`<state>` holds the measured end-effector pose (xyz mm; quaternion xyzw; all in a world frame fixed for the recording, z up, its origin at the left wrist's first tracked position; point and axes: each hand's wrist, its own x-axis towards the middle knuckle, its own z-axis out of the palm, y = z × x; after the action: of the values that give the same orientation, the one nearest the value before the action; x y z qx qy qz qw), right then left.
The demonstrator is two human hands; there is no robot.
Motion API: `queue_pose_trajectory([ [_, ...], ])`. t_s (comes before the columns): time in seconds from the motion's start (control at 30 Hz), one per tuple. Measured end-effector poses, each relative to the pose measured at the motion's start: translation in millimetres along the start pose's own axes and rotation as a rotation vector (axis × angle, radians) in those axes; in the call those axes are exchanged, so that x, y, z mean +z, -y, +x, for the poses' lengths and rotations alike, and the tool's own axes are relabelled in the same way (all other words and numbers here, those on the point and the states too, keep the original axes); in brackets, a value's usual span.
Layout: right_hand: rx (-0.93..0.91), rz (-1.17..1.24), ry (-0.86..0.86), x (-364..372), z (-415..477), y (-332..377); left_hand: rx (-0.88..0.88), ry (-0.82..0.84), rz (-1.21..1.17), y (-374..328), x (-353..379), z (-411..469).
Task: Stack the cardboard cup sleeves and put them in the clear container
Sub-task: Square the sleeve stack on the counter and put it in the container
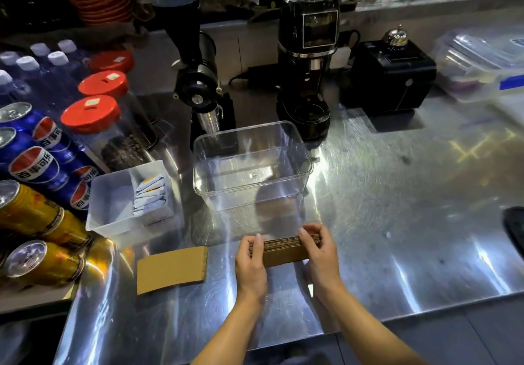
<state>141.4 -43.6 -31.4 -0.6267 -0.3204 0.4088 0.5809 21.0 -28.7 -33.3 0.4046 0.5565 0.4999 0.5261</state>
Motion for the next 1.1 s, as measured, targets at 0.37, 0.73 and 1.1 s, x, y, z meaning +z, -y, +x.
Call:
queue_pose_trajectory([
  [0.37,-0.039,-0.154,0.029,2,-11,-4,0.038,0.035,0.028,-2,-3,2],
  [0.73,-0.056,-0.256,0.077,-4,-13,-1,0.097,0.207,0.271,7,-44,-2],
  [1.1,-0.157,-0.314,0.270,-45,-13,-4,0.082,0.195,0.263,0,-43,-2],
])
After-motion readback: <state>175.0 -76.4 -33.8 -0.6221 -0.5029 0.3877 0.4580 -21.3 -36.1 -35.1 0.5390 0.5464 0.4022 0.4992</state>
